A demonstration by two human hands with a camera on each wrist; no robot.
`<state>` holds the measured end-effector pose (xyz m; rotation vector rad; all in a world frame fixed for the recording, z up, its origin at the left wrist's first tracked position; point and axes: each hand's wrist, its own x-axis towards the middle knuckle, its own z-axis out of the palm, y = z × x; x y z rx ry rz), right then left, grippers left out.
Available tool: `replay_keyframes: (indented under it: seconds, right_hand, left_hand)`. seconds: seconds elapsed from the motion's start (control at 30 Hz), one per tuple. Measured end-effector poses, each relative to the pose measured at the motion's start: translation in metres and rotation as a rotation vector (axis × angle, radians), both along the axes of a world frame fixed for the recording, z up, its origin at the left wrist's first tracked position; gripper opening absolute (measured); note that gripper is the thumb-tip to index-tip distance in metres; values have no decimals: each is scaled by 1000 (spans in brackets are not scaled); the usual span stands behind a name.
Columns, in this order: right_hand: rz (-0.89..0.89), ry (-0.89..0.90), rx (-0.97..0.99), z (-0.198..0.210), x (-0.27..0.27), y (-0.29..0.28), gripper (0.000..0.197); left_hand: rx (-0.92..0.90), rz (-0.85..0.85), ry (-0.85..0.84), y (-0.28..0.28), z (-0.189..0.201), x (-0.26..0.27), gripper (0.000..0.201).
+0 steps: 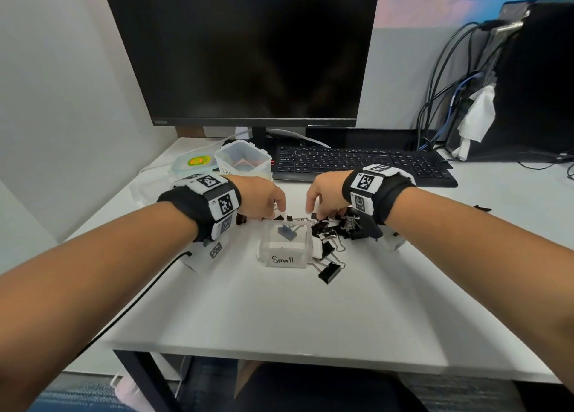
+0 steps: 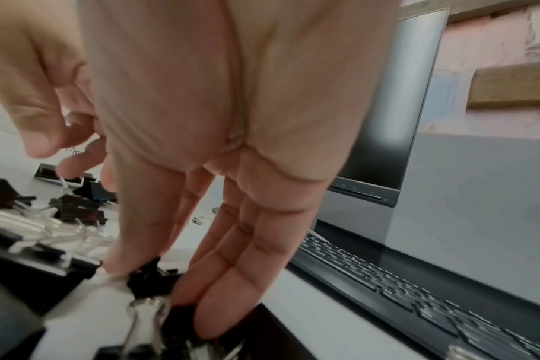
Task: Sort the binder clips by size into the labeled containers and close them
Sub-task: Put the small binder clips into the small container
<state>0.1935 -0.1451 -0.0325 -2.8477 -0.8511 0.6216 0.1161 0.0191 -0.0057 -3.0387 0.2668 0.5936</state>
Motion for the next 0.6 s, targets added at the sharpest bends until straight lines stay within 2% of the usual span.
replay_keyframes:
  seconds: [0.13,0.43,0.6]
  right_hand:
    - [7,-11,-21,1,1,0,22]
    - [5,-92,-132,3,2,3,22]
    - [31,-124,-146,3,1,5,21]
  left_hand:
    - [44,-65,-21,-3,-9,10,35]
    - [182,-164,-46,-10,-21,27,19]
    - [100,-108,-58,-7,-23,31,11]
